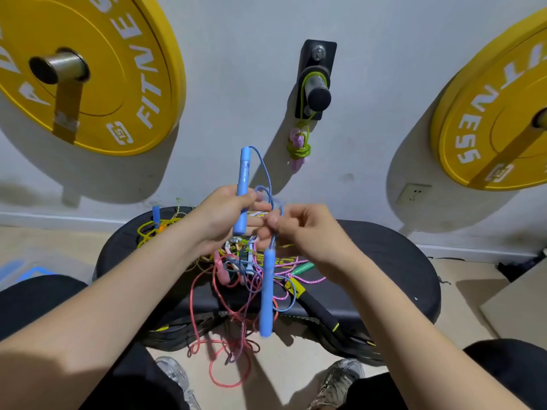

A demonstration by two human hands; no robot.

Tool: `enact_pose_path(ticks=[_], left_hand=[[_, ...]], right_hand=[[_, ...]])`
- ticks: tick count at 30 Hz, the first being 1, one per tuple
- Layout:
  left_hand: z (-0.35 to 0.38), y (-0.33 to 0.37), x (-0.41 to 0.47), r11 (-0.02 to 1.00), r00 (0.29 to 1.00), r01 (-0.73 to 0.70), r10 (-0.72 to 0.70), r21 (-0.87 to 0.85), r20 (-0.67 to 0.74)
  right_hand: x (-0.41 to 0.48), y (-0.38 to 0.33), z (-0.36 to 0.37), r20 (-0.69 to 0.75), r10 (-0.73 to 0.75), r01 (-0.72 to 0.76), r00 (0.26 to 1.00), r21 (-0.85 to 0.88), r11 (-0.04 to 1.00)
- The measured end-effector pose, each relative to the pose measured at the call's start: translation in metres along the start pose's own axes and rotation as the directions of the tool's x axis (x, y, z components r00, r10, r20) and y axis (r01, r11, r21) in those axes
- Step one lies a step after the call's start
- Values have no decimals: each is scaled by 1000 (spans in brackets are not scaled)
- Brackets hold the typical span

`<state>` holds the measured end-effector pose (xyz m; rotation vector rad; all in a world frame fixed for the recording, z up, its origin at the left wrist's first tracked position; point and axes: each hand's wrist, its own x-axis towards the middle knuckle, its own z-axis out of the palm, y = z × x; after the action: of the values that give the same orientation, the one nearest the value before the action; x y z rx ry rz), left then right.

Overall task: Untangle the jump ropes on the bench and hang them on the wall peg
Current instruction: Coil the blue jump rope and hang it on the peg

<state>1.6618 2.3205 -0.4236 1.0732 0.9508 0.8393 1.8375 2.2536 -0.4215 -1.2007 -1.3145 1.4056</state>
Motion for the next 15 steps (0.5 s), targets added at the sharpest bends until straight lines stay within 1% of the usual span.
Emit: enact_pose_path(ticks=[2,3,4,6,7,9,10,12,13,14,15], left_hand=[[-7,7,4,993,1000,-9,6,114,26],[-9,10,4,980,996,-30,13,195,84],[-8,15,2,965,985,-57,12,254,174],[-6,24,-1,961,938,-57,-41,272,343],[-6,28,0,964,921,-29,-77,265,381],[-10,35,6,953,913,1,-124,302,389],[-13,38,10,945,912,-13,-123,325,392],[-18,42,20,922,906,-66,-106,382,411],[-20,42,24,911,906,-81,-102,404,412],[-21,41,28,903,909,-88,-100,420,405],[-24,39,33,893,913,-95,-98,440,395]], right_hand=[[10,-10,-2,-216,-51,66,975,64,996],[16,-16,-5,-294,-70,101,953,92,991],[22,-22,-7,-344,-84,133,935,121,984],[34,-31,-13,-388,-105,167,916,129,977],[40,-35,-15,-408,-123,181,905,106,978],[53,-39,-20,-452,-164,209,877,51,976],[60,-41,-22,-470,-169,211,866,37,977],[73,-43,-26,-476,-133,166,869,27,986],[80,-42,-30,-469,-105,118,877,-2,993],[87,-40,-34,-477,-96,56,873,-97,994],[93,-36,-38,-509,-127,-7,851,-252,968]])
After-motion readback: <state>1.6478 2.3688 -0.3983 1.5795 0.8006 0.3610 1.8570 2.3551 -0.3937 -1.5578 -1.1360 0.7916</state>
